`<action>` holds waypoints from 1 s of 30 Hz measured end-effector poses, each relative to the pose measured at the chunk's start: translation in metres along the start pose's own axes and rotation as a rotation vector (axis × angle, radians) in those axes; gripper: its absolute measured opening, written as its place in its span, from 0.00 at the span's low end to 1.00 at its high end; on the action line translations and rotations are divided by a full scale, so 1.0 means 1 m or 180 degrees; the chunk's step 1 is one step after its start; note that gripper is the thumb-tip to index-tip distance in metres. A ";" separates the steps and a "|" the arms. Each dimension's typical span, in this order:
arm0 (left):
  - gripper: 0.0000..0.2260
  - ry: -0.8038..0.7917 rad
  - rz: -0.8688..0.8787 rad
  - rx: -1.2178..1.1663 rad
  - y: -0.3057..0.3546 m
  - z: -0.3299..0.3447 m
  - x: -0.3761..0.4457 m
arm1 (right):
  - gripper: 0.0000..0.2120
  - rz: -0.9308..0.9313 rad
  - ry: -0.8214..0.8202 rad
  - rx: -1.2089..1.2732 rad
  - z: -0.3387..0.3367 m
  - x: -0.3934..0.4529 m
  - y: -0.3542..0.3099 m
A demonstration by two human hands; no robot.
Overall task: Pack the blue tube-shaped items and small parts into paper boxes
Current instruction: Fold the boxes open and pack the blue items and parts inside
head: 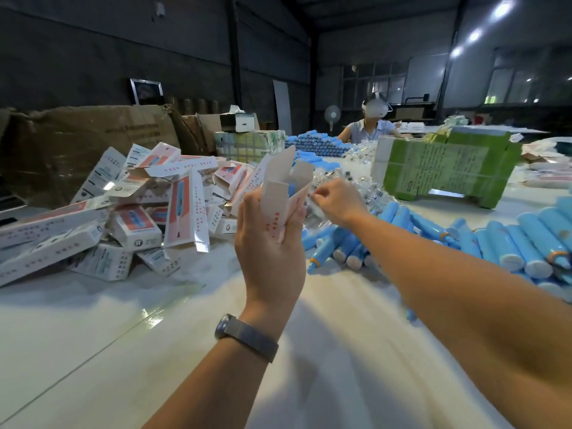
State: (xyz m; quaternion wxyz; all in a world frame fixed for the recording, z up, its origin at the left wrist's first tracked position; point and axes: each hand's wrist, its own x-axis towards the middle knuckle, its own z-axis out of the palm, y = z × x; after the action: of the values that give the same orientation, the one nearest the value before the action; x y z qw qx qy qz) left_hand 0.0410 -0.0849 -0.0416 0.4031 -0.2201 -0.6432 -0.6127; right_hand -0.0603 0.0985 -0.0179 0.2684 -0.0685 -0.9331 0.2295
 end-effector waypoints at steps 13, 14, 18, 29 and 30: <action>0.14 -0.0638 0.0115 -0.0602 0.016 0.016 -0.034 | 0.09 -0.0613 0.1183 0.3705 -0.152 -0.162 -0.066; 0.14 -0.0675 0.0102 -0.0704 0.018 0.018 -0.036 | 0.09 -0.0648 0.1191 0.3622 -0.151 -0.169 -0.067; 0.13 -0.0880 0.0041 -0.0814 0.024 0.020 -0.044 | 0.08 -0.0731 0.1321 0.3445 -0.145 -0.176 -0.067; 0.14 -0.0878 0.0139 -0.0836 0.020 0.021 -0.045 | 0.10 -0.1858 0.1844 0.0683 -0.127 -0.176 -0.049; 0.13 -0.0861 0.0156 -0.0853 0.020 0.021 -0.044 | 0.09 -0.1929 0.1883 0.0485 -0.126 -0.175 -0.047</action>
State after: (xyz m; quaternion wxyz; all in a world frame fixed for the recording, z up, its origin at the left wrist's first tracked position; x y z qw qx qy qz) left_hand 0.0768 -0.0524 -0.0627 0.2949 -0.3678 -0.5986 -0.6477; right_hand 0.1547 0.0626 0.0167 0.5839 0.1658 -0.7743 0.1790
